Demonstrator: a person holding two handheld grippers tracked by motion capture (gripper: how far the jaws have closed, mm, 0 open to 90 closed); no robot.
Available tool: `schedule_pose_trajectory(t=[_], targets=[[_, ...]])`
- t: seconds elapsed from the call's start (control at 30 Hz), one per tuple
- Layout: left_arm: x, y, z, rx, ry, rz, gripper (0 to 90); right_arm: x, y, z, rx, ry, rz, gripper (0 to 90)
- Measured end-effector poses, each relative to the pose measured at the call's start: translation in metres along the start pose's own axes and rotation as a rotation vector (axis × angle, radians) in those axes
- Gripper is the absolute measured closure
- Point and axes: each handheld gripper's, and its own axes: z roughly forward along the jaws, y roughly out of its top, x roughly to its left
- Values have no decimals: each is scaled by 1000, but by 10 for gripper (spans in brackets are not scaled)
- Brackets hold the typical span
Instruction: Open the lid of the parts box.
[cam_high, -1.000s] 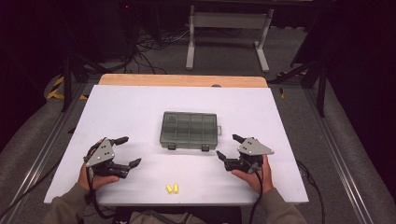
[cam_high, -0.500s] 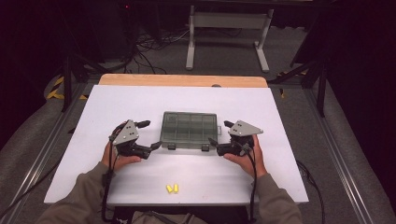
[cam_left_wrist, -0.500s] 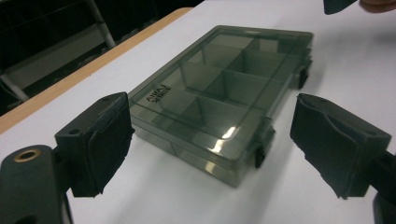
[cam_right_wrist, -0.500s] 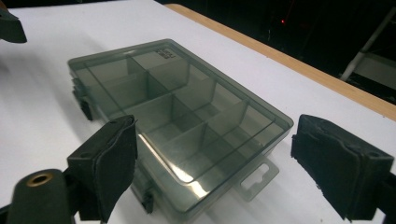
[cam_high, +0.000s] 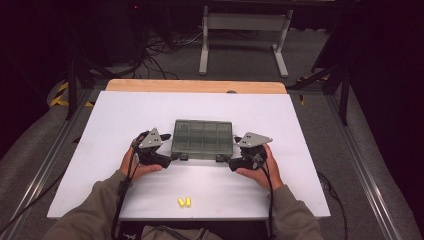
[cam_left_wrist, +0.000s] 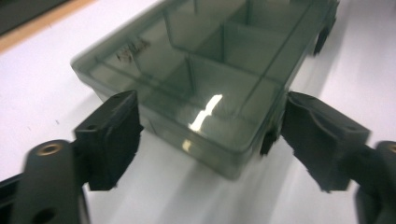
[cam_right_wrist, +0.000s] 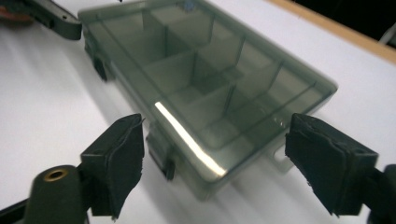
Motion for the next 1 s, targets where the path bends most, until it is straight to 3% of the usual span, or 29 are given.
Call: schedule_pose_trajectory(t=[0.2,0.33,0.4,0.43,0.47,0.57,1.0], targets=[[-1,-6,4,76,-33,-5,299,-4,-13,2,50,37,28,363],[0,-7,2,89,-48,-12,338,-6,-15,4,76,40,34,431],[1,-7,1,90,-46,-13,353,-6,-16,5,84,45,39,428],[2,-8,1,96,-47,-16,426,-6,-17,7,96,46,46,433],[3,-9,1,98,-68,-20,430,-6,-17,8,100,41,46,440],[2,-8,1,102,-58,-11,487,-6,-17,8,106,35,45,466],[2,-7,0,117,-50,-3,539,-7,-17,8,105,42,51,475]])
